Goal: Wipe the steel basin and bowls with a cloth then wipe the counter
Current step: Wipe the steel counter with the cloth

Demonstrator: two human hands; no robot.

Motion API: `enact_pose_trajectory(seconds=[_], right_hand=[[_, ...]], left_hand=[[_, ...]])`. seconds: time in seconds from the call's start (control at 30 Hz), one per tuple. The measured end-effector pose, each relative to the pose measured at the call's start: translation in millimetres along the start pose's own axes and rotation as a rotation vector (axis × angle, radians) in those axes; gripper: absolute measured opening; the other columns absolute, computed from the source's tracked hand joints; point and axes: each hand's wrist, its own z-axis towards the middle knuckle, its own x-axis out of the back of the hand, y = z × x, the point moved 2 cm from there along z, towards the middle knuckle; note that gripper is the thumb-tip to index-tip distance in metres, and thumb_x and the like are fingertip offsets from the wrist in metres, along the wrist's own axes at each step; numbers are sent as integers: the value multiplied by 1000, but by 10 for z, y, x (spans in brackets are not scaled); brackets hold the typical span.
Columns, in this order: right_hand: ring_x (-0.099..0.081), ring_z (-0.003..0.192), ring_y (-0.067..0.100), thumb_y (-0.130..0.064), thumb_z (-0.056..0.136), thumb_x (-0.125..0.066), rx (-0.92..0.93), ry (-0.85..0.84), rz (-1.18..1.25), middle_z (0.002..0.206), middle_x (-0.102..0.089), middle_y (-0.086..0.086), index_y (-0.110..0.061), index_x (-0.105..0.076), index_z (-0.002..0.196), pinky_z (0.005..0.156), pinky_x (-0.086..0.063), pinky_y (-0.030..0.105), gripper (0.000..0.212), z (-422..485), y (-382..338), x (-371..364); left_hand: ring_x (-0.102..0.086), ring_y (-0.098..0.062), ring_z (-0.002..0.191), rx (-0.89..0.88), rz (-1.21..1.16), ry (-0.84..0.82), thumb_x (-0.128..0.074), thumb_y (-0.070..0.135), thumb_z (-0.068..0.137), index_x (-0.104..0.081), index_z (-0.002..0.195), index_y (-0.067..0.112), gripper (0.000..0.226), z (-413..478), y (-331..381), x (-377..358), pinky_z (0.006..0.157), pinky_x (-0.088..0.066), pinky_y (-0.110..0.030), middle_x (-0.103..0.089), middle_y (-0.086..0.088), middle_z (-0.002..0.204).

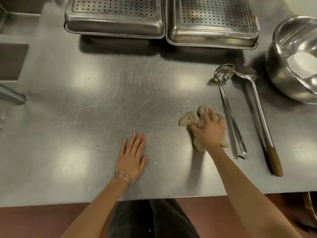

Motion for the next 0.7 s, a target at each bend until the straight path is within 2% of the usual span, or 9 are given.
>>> enact_pose_trajectory(seconds=[0.07, 0.17, 0.27, 0.33, 0.43, 0.5, 0.57, 0.63, 0.7], right_hand=[[-37, 123, 36, -59, 72, -46, 21, 55, 28, 135, -51, 1, -20, -61, 112, 90, -38, 51, 58, -204, -111, -15], [-45, 115, 38, -52, 74, -56, 276, 61, 62, 125, -58, 4, -20, -63, 113, 86, -40, 47, 50, -1071, -274, -122], [-47, 113, 38, -48, 75, -61, 461, 30, 63, 126, -59, -1, -21, -66, 93, 86, -42, 51, 33, -1566, -153, -154], [-49, 110, 39, -50, 75, -57, 392, 38, 16, 125, -60, 0, -19, -67, 91, 83, -43, 50, 35, -1486, 30, -112], [-48, 113, 40, -54, 75, -48, 158, 59, -38, 126, -59, 3, -17, -67, 102, 83, -43, 50, 49, -1068, 124, -45], [-41, 121, 37, -58, 73, -41, 21, 40, 4, 130, -56, 2, -17, -63, 109, 89, -38, 51, 59, -725, -33, -52], [-36, 125, 35, -59, 70, -34, -70, 34, 60, 130, -55, 1, -16, -62, 107, 92, -34, 51, 63, -478, -309, -82], [-41, 120, 37, -55, 71, -39, 5, 43, 72, 122, -60, 4, -13, -64, 100, 87, -36, 51, 57, -466, -633, -164], [-45, 117, 38, -51, 73, -47, 197, 36, 64, 120, -62, 3, -15, -64, 99, 84, -39, 50, 47, -719, -929, -275]], left_hand=[[-11, -24, 143, -1, 1, -8, -16, 42, 96, -22, 145, 9, 59, -8, 0, -10, 113, -10, -46, -19, -8, 154], [-10, -24, 143, 0, 12, -15, -22, 40, 94, -22, 146, 10, 59, -14, -10, -4, 113, -11, -47, -19, -8, 154], [-9, -23, 143, 5, 18, -27, -22, 40, 94, -21, 146, 11, 59, -20, -11, 0, 112, -11, -47, -18, -8, 154], [-9, -23, 143, 9, 5, -33, -19, 41, 95, -20, 146, 10, 59, -23, -10, 10, 112, -12, -47, -18, -8, 154], [-9, -23, 143, 11, 2, -40, -7, 44, 97, -20, 145, 11, 60, -24, -11, 21, 112, -11, -47, -17, -8, 154], [-11, -23, 142, 2, 13, -46, -7, 43, 98, -21, 145, 10, 59, -10, -4, 19, 112, -11, -46, -20, -8, 153], [-12, -23, 142, -15, 26, -50, -12, 42, 98, -25, 144, 10, 58, -5, -9, 48, 112, -11, -44, -24, -8, 153], [-14, -21, 141, -21, 28, -36, -16, 40, 98, -31, 143, 10, 56, -64, -74, 114, 112, -11, -43, -30, -8, 151], [-17, -21, 140, 24, 3, 11, -24, 36, 96, -35, 141, 10, 53, -209, -245, 193, 114, -8, -42, -33, -8, 149]])
